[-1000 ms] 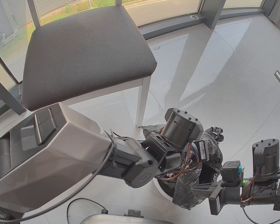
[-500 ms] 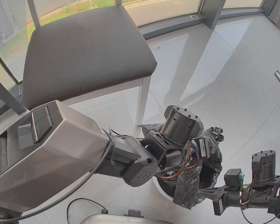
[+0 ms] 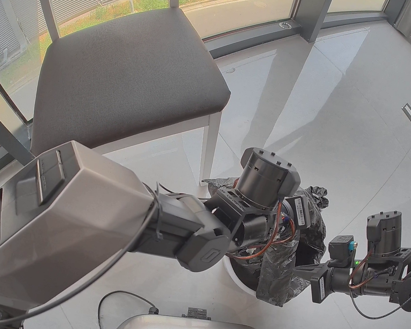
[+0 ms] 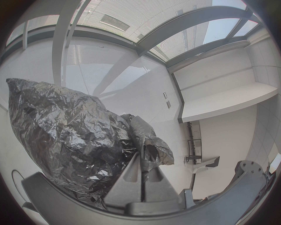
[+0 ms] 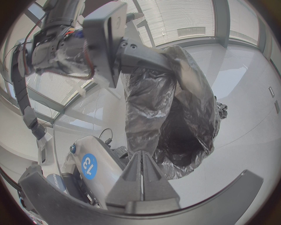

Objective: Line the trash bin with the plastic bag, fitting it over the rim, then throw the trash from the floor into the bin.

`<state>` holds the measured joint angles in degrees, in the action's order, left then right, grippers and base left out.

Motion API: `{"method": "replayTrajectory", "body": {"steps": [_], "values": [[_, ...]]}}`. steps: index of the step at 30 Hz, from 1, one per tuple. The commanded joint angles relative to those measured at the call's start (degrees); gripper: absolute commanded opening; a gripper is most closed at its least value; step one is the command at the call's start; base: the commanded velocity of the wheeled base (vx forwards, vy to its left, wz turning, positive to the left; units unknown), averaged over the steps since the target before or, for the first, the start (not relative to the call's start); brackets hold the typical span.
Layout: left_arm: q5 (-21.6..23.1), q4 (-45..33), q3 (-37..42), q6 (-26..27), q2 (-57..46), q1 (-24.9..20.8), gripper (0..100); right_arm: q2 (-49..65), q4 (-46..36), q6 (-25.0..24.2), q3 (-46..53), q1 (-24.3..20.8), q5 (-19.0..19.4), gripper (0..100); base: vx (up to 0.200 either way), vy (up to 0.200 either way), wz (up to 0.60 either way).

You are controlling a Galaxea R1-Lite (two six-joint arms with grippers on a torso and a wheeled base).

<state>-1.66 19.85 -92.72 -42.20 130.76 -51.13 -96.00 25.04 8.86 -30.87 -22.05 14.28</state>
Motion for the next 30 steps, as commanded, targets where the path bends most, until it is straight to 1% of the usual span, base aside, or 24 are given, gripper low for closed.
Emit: {"method": "replayTrajectory", "body": {"steps": [1, 2, 6, 13, 17, 18, 21, 27, 30], "values": [[0.0, -0.1, 0.1, -0.2, -0.5, 0.1, 0, -0.9, 0.0, 0.4, -1.4, 0.1, -0.1, 0, 0.0, 0.0, 0.0], [-0.1, 0.0, 0.1, -0.2, -0.5, 0.1, 0, -0.8, 0.0, 0.1, -1.5, 0.1, 0.0, 100, 0.0, 0.0, 0.0], [-0.1, 0.0, 0.0, -0.2, -0.6, 0.1, 0, -0.9, 0.6, -0.2, -1.7, 0.3, -0.1, 100, 0.0, 0.0, 0.0], [-0.1, 0.3, 0.0, -0.3, -0.6, -0.2, 0, -2.2, 0.9, -0.9, -1.8, 2.0, 0.1, 100, 0.0, 0.0, 0.0], [-0.1, 0.4, 0.0, -0.3, -0.6, -0.4, 0, -4.8, 1.0, -4.0, -5.0, 1.4, 0.1, 100, 0.0, 0.0, 0.0], [-0.1, 0.4, 0.0, -0.3, -0.6, -0.5, 0, -5.6, 1.0, -5.6, -6.2, 0.8, 0.1, 100, 0.0, 0.0, 0.0], [-0.1, 0.3, 0.1, -0.5, -0.5, -0.9, 0, -6.9, 1.2, -7.9, -8.6, -0.5, 0.0, 100, 0.0, 0.0, 0.0], [-0.4, 0.3, 0.1, -1.1, -0.5, -1.2, 0, -7.9, 1.3, -8.2, -9.2, -1.4, 0.0, 100, 0.0, 0.0, 0.0], [-0.5, 0.3, 0.1, -1.2, -0.4, -1.2, 0, -8.1, 1.3, -7.5, -8.7, -1.4, 0.0, 100, 0.0, 0.0, 0.0]]}}
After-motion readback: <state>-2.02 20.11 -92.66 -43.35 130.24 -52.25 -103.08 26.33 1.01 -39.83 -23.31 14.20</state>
